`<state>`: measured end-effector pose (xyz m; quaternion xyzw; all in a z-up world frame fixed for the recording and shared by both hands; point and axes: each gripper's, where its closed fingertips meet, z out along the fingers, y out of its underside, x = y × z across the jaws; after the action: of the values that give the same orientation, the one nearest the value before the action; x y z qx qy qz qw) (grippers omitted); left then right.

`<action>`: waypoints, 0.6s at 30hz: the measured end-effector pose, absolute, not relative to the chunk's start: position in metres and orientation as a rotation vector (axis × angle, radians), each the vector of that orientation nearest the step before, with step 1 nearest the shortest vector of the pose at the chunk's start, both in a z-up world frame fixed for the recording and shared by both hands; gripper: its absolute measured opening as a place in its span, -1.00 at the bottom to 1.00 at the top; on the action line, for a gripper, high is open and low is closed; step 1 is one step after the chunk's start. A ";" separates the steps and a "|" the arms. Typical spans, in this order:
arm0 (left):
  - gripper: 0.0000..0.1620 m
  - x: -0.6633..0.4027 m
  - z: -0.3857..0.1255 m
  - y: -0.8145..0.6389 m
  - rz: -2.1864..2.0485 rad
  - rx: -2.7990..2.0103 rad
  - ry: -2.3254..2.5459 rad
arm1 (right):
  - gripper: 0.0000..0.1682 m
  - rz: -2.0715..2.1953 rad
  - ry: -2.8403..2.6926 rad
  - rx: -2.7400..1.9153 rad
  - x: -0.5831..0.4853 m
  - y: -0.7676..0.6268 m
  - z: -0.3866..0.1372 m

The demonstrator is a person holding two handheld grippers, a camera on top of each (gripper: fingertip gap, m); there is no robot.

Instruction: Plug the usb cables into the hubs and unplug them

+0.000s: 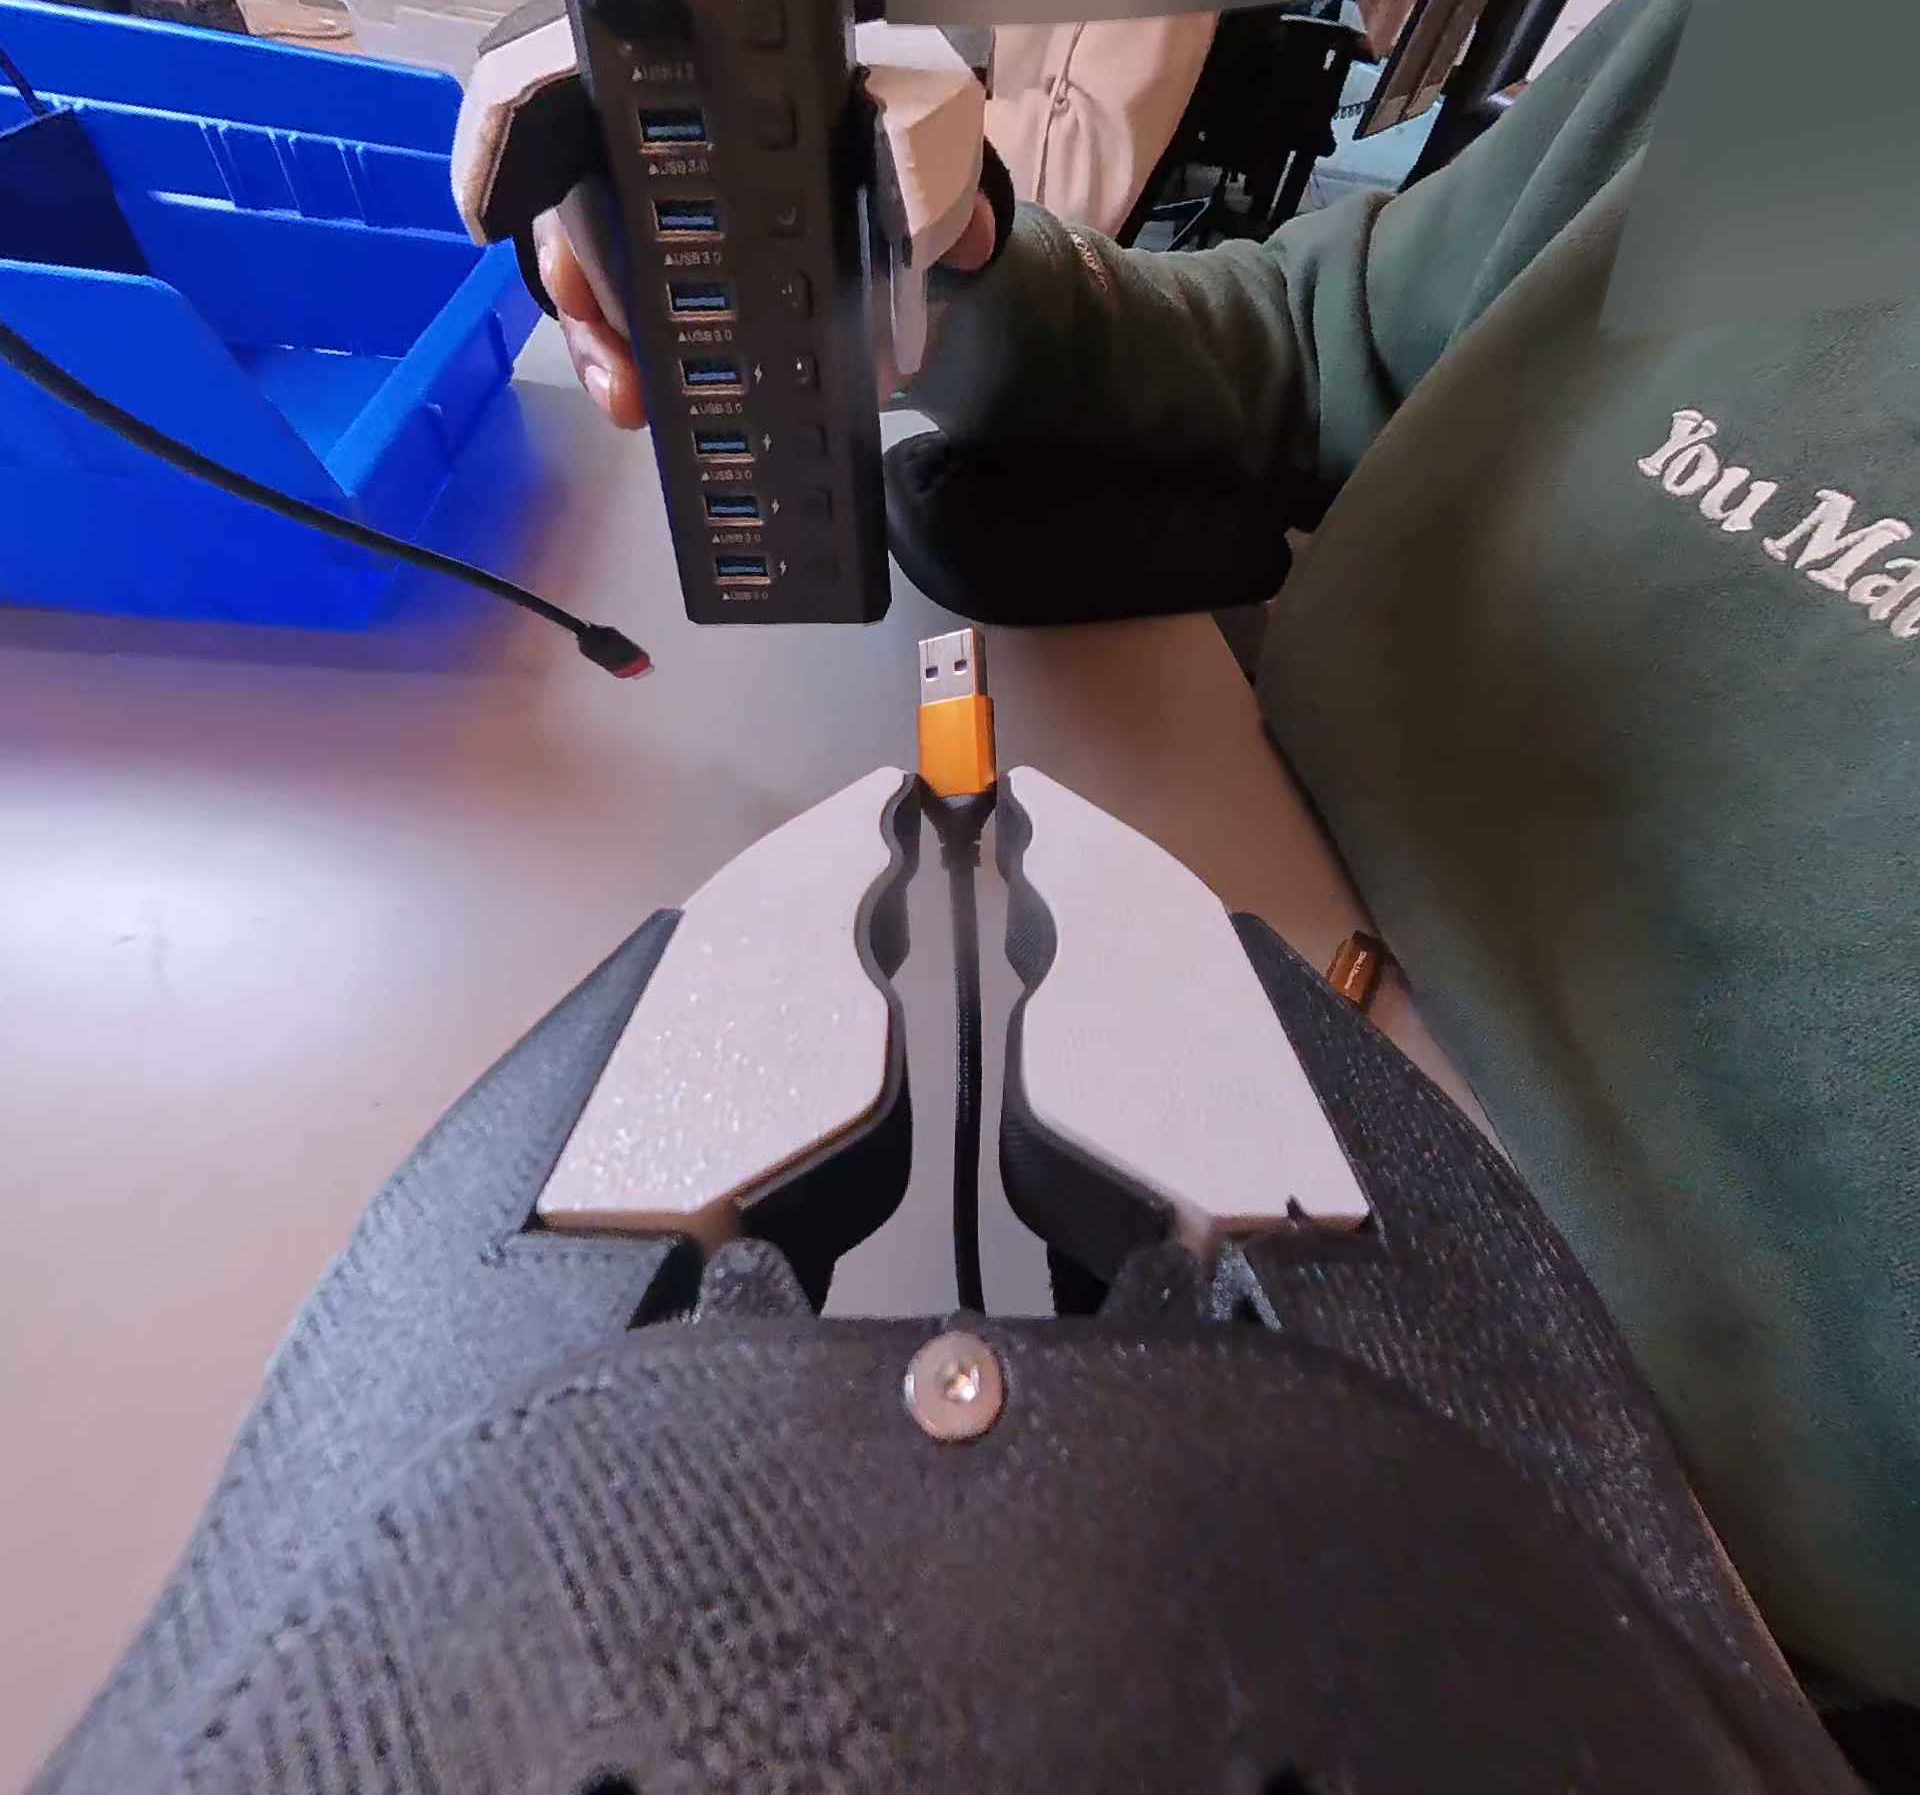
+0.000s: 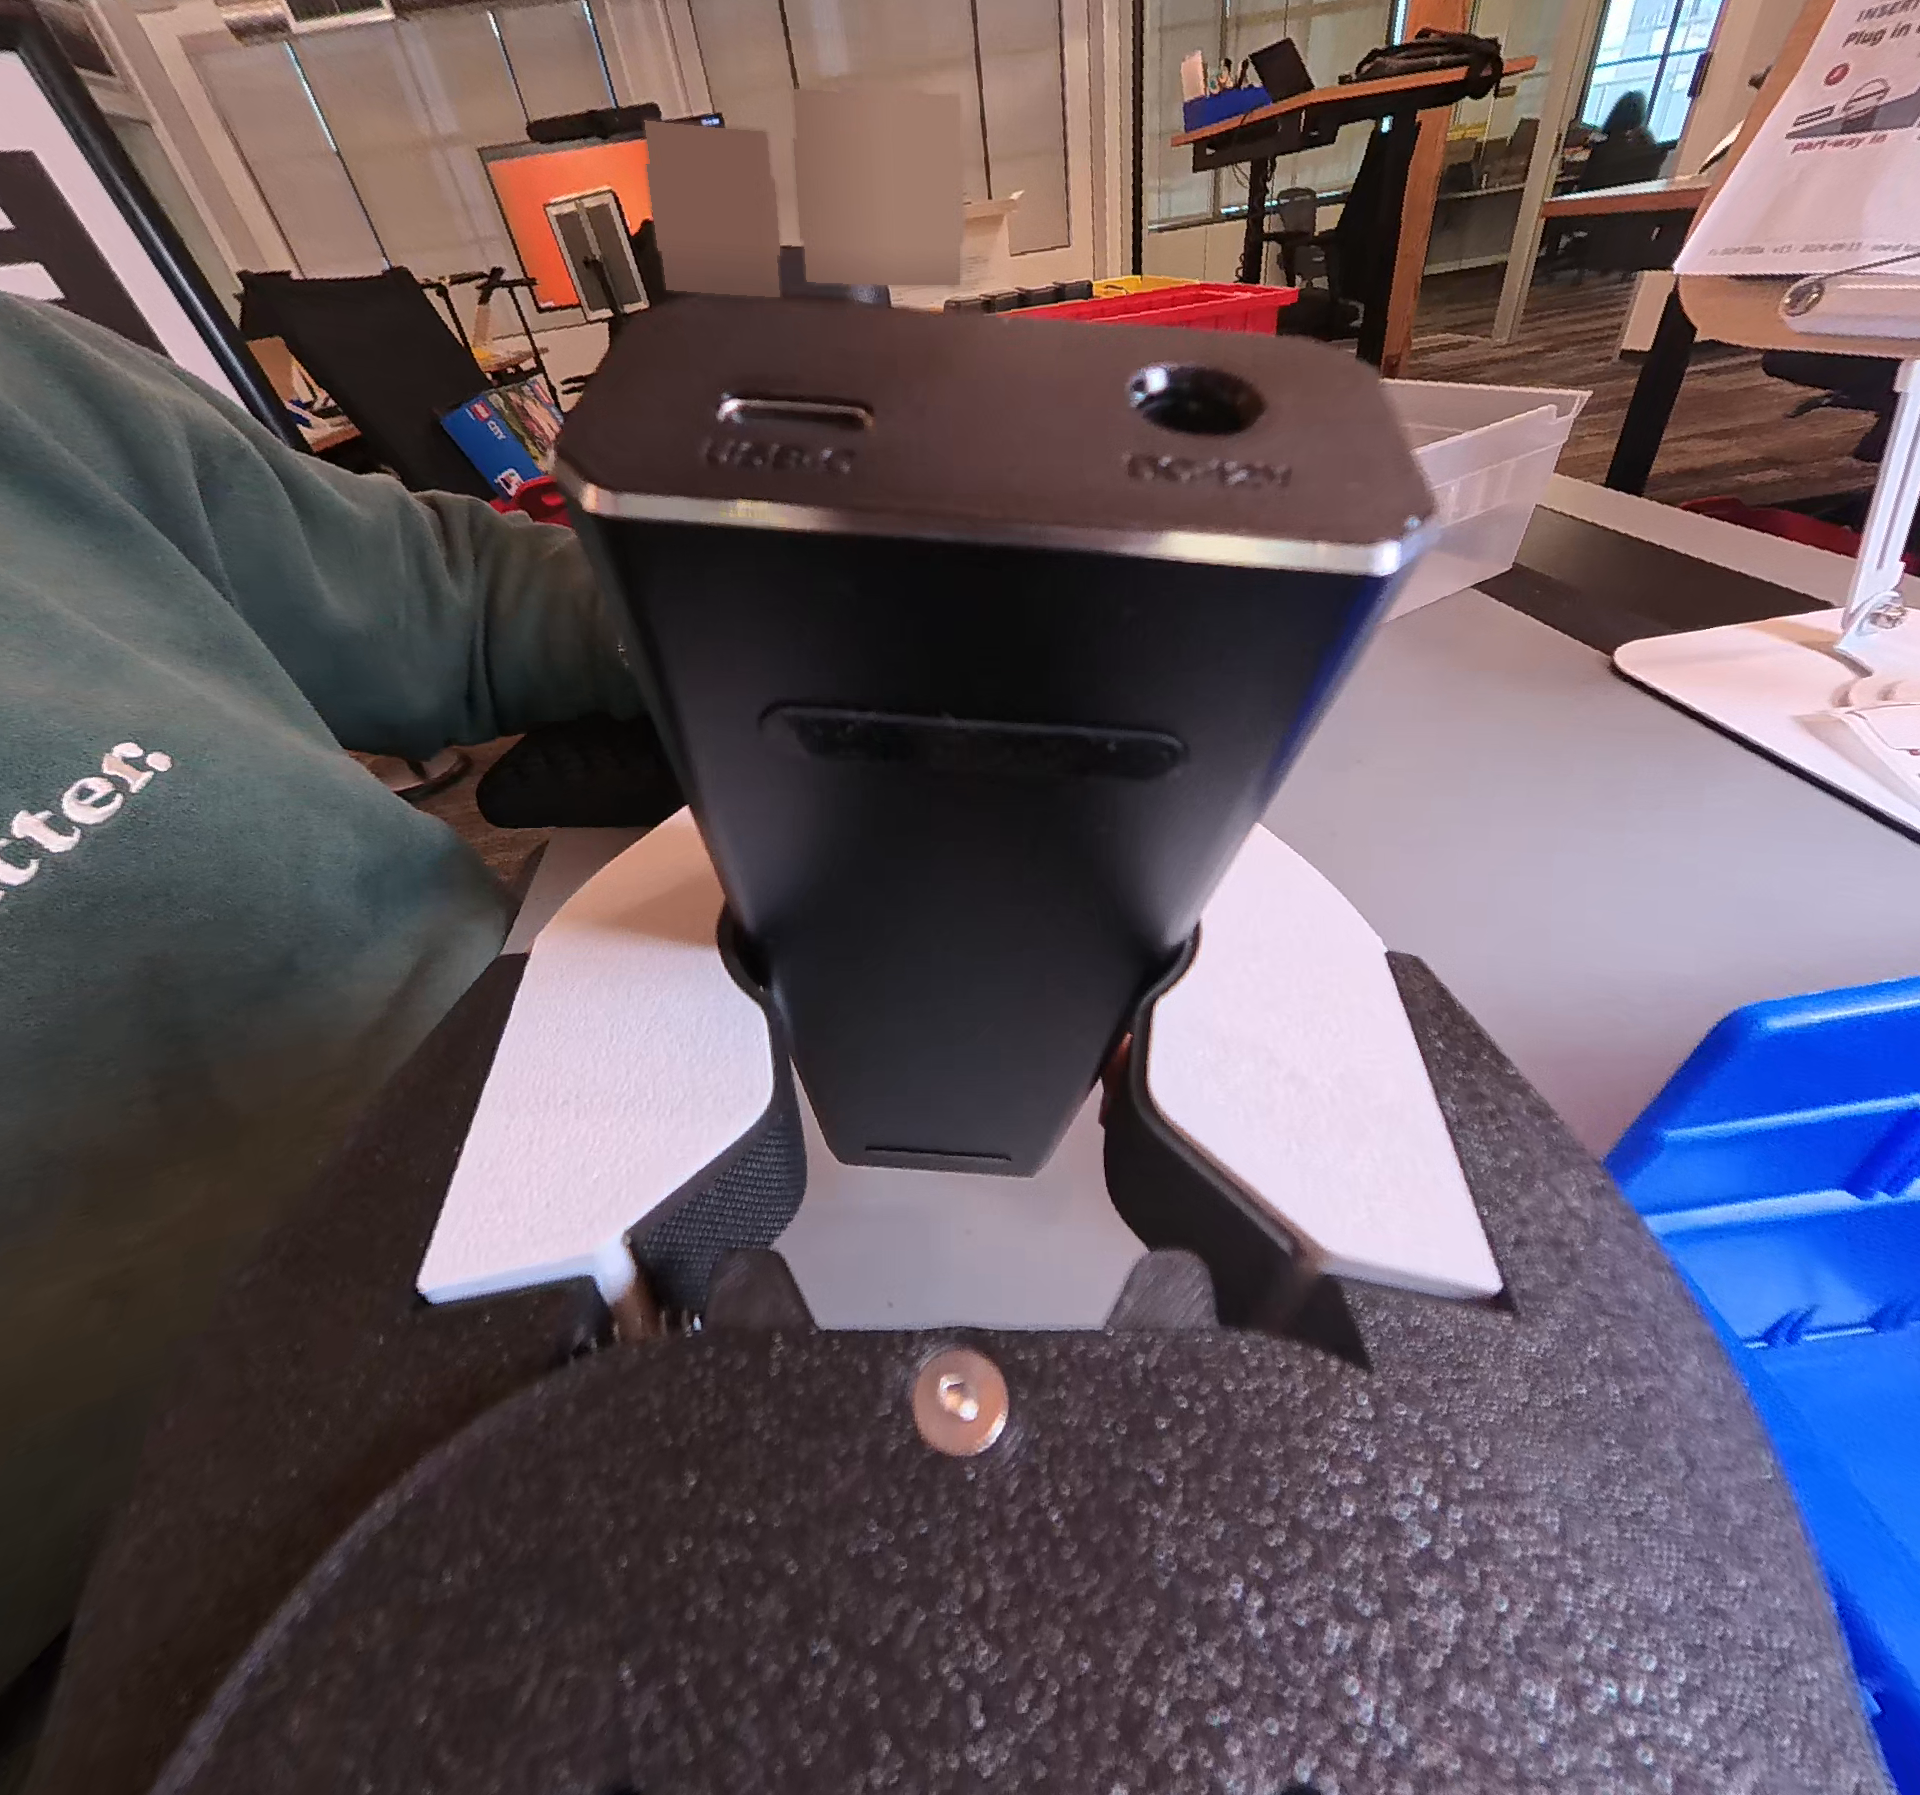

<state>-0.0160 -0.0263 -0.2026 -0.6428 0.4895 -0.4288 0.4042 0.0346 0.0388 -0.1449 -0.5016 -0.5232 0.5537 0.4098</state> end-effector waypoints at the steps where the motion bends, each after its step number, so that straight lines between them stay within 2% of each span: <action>1: -0.83 -0.017 -0.204 -0.025 -1.071 -1.640 1.233 | -0.15 1.398 -1.319 -1.257 0.035 0.038 -0.144; 9: -0.83 -0.042 -0.255 0.006 -0.597 -1.903 1.290 | -0.15 1.592 -1.355 -1.061 0.045 0.015 -0.129; 18: -0.83 -0.015 -0.207 -0.009 -0.576 -1.684 1.277 | -0.15 1.671 -1.409 -1.007 0.047 0.002 -0.131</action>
<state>-0.0153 -0.0092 -0.2066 -0.6833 0.5184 -0.2337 0.4579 0.0465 0.0017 -0.1309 -0.3907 -0.5462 0.6479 0.3594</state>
